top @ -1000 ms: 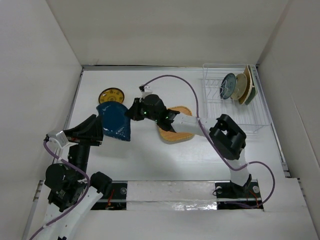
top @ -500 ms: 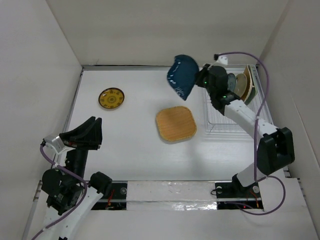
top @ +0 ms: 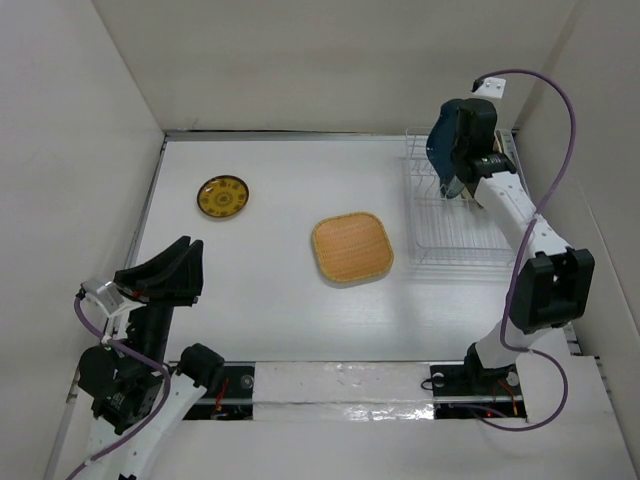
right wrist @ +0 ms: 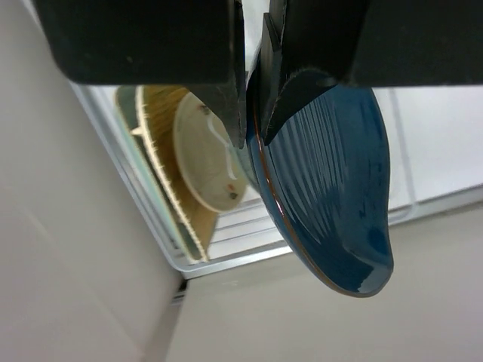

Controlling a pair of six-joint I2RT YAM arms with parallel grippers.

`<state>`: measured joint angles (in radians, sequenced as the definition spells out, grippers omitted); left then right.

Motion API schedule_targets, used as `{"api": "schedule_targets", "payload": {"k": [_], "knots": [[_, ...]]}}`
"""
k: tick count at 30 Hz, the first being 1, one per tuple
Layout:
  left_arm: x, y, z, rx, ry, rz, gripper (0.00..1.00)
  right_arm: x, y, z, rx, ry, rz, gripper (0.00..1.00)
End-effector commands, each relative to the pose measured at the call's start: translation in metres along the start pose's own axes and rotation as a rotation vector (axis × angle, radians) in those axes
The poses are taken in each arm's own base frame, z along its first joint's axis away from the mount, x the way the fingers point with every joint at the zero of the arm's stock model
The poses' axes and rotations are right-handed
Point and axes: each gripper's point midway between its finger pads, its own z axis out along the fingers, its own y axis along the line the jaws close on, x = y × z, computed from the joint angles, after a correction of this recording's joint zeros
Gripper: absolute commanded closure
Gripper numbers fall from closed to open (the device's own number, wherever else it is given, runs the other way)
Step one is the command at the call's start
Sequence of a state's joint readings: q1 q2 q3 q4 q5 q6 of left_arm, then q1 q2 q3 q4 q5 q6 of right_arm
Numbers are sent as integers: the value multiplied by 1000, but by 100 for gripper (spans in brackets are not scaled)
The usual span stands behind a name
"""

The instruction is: Load the plates into the dish rack

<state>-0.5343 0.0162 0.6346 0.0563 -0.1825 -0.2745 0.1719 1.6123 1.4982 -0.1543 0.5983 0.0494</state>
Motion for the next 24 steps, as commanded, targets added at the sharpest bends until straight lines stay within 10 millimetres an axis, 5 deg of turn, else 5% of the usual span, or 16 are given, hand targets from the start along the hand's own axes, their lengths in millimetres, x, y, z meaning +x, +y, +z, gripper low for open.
{"api": "schedule_targets", "payload": {"k": [1, 24], "knots": [[-25, -11, -9, 52, -92, -31, 67, -63, -23, -3, 140, -142, -57, 100], [-24, -12, -8, 59, -85, -29, 67, -21, 6, 30, 384, -128, -440, 100]]}}
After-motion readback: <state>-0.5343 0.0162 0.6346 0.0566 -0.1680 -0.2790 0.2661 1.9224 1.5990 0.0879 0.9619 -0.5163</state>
